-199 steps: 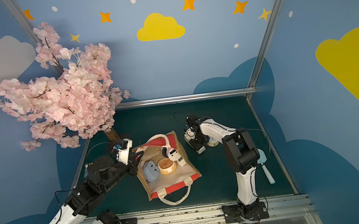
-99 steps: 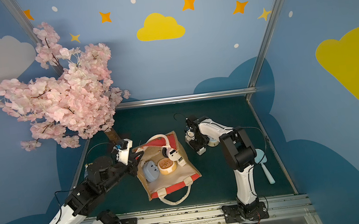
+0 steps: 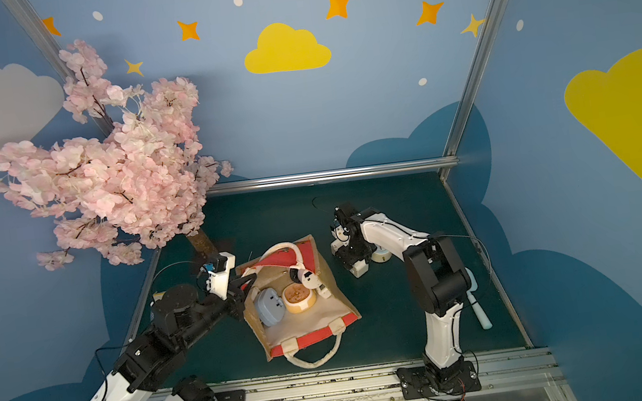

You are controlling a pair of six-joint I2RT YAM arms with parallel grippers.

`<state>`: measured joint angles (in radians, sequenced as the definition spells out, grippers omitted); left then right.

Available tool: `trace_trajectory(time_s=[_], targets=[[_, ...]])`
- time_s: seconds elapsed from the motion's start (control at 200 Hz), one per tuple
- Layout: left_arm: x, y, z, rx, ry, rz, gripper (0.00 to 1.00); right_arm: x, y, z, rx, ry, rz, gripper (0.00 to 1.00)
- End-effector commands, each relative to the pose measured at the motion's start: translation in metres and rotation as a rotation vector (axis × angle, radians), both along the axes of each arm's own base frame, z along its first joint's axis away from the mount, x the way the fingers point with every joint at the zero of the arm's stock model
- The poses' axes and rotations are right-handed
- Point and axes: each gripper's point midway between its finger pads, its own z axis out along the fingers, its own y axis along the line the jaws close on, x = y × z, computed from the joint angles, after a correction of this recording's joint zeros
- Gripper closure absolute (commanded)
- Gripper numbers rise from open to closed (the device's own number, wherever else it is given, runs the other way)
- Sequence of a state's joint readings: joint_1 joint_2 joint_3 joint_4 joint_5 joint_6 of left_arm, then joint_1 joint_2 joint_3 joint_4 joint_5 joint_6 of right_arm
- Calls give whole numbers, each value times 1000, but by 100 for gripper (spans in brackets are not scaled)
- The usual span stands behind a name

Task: Take the alarm clock out of the canvas bag
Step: Place the alarm at the center of the board, then pick up the alarm from the canvas bag.

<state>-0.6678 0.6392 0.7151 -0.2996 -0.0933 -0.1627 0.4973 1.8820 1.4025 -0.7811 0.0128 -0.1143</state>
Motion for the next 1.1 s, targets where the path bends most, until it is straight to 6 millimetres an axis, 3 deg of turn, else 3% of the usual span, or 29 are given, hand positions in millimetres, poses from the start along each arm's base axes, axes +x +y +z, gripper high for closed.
trace_trajectory(time_s=[0.0, 0.4, 0.646, 0.906, 1.096], targets=[[-2, -5, 18, -57, -52, -30, 93, 3, 5, 21, 66, -67, -16, 17], [-6, -9, 18, -60, -64, -60, 93, 2, 5, 85, 217, -314, -29, 14], [-9, -11, 18, -53, -74, -84, 93, -11, -6, 139, 332, -540, -44, 10], [-11, -12, 19, -47, -85, -99, 93, -49, -8, 181, 483, -687, 11, 11], [-12, -11, 18, -38, -85, -95, 93, -87, 7, 205, 589, -787, 107, 13]])
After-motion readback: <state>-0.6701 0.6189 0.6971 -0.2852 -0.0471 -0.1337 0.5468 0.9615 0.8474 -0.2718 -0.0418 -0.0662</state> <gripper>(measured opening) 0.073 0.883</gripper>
